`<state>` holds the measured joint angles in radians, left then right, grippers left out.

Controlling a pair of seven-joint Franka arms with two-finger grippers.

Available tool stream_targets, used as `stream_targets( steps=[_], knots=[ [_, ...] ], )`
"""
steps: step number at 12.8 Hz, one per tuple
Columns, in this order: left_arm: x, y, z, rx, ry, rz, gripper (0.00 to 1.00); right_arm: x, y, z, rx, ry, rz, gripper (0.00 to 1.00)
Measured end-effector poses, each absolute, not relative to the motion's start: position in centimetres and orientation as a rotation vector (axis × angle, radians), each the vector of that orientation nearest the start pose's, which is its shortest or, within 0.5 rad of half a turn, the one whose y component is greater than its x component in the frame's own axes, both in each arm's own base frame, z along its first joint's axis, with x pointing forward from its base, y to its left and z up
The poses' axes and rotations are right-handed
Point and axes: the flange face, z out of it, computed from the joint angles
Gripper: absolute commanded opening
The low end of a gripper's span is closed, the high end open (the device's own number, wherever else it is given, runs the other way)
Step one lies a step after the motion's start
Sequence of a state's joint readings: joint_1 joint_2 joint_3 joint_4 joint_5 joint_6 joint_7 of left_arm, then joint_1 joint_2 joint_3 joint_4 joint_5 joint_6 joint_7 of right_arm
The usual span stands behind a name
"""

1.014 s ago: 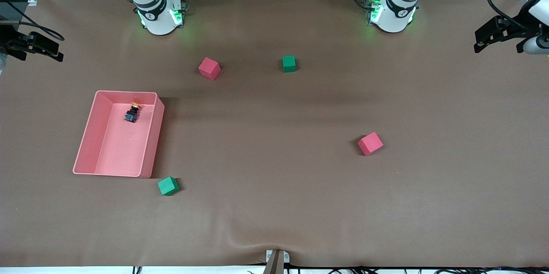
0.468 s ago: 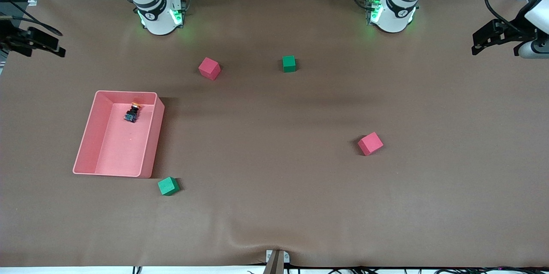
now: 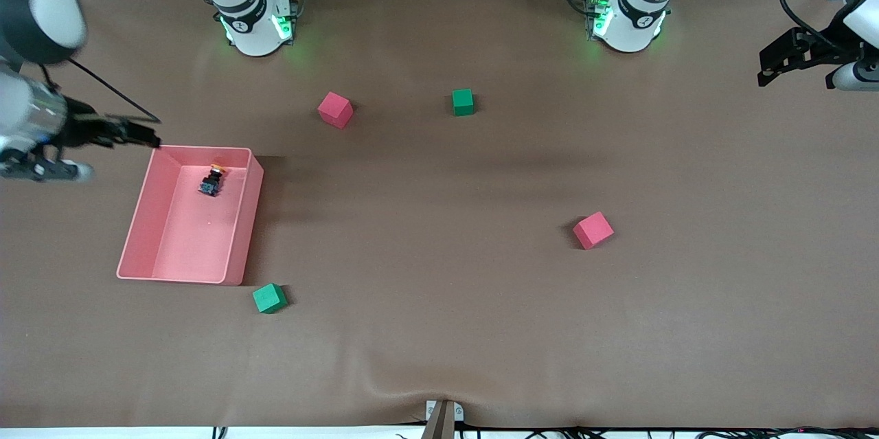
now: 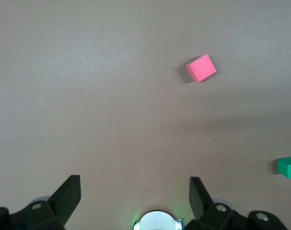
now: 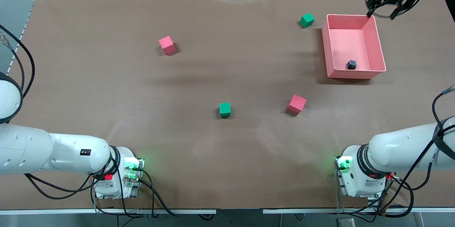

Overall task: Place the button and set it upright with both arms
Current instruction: 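Reach the right gripper into the pink tray and grasp the button, then lift the button out of the tray with the right gripper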

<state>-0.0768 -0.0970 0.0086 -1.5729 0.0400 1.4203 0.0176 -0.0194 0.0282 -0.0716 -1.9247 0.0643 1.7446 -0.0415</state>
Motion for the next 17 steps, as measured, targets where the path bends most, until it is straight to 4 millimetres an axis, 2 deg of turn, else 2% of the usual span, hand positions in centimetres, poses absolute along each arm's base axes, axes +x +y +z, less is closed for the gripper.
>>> stream_targets(
  steps=[3,7,11,15,16,17],
  knots=[
    [50.8,-3.0,66.0,-3.098,0.126,0.101,1.00,52.2,-5.1,37.4,-3.048,0.166,0.351,1.00],
    [50.7,-3.1,65.9,-3.096,0.130,0.120,1.00,49.5,-5.5,29.4,-3.053,0.236,0.373,1.00],
    [49.9,-2.6,66.5,-3.096,0.114,0.158,1.00,48.9,-6.6,22.3,-3.076,0.281,0.317,1.00],
    [48.8,-2.5,67.2,-3.095,0.113,0.177,1.00,48.9,-6.8,17.6,-3.094,0.293,0.293,1.00],
    [48.7,-2.3,67.3,-3.095,0.107,0.177,1.00,48.8,-6.8,17.0,-3.095,0.294,0.296,0.58],
    [48.7,-2.1,67.2,-3.096,0.101,0.180,1.00,48.8,-6.7,16.7,-3.095,0.292,0.303,0.33]
  ],
)
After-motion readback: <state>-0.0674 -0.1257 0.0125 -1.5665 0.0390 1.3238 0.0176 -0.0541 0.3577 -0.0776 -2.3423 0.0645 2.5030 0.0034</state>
